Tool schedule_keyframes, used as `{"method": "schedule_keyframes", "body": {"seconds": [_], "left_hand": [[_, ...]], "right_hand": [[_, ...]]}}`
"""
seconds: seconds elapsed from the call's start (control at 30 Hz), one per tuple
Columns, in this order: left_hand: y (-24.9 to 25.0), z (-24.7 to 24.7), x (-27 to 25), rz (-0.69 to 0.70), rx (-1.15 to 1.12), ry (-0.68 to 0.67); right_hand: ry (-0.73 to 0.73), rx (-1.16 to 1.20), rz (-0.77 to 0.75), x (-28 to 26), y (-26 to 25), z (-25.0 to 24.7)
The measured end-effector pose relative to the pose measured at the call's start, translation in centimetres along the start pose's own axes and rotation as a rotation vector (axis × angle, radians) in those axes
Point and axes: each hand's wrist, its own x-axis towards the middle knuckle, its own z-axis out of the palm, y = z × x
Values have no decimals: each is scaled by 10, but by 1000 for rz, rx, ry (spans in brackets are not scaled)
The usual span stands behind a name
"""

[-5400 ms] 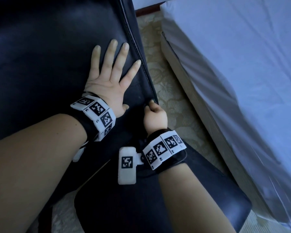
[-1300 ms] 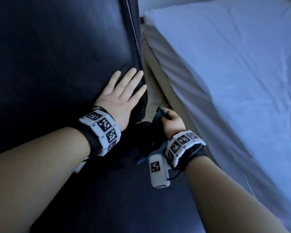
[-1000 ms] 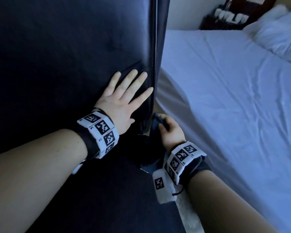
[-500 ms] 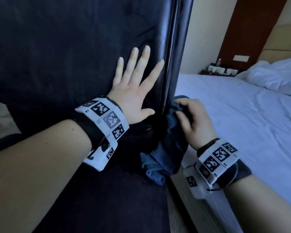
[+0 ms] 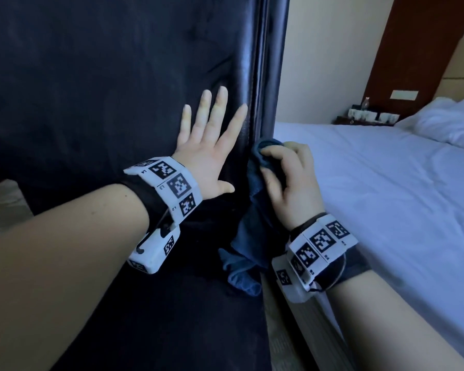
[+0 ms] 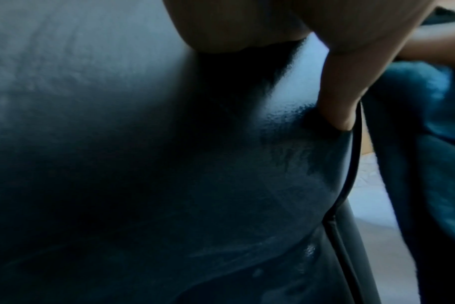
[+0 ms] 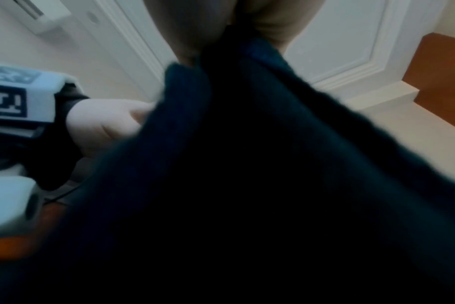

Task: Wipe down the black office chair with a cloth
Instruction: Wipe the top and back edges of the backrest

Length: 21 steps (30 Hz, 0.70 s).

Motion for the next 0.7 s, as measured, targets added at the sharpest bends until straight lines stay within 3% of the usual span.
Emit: {"method": "schedule_keyframes", "body": {"seconds": [0.23,0.3,0.4,0.47,0.53,0.6,0.63,0.7], "left_hand": [[-1,7,3,32,0,25],[-1,6,3,32,1,30],[0,7,4,27,8,38],[0,7,4,33,2,54],[0,7,3,35,1,69],[-1,8,4,36,12,78],[-1,9,4,35,16,84],[0,11,2,34,23,95]], "right_hand": [[-51,-162,-51,-31,5,29],[-211,-285,-10,-52,13,29],[-576,-252,353,-67,26,27],[-654,-320,371,-69,31,28],[-474,-271,213,-64,22,27],[-384,-240,36,-61,18,22],[-379,-255,3,-61,20,21],[-391,-271,120,-59,21,21]]}}
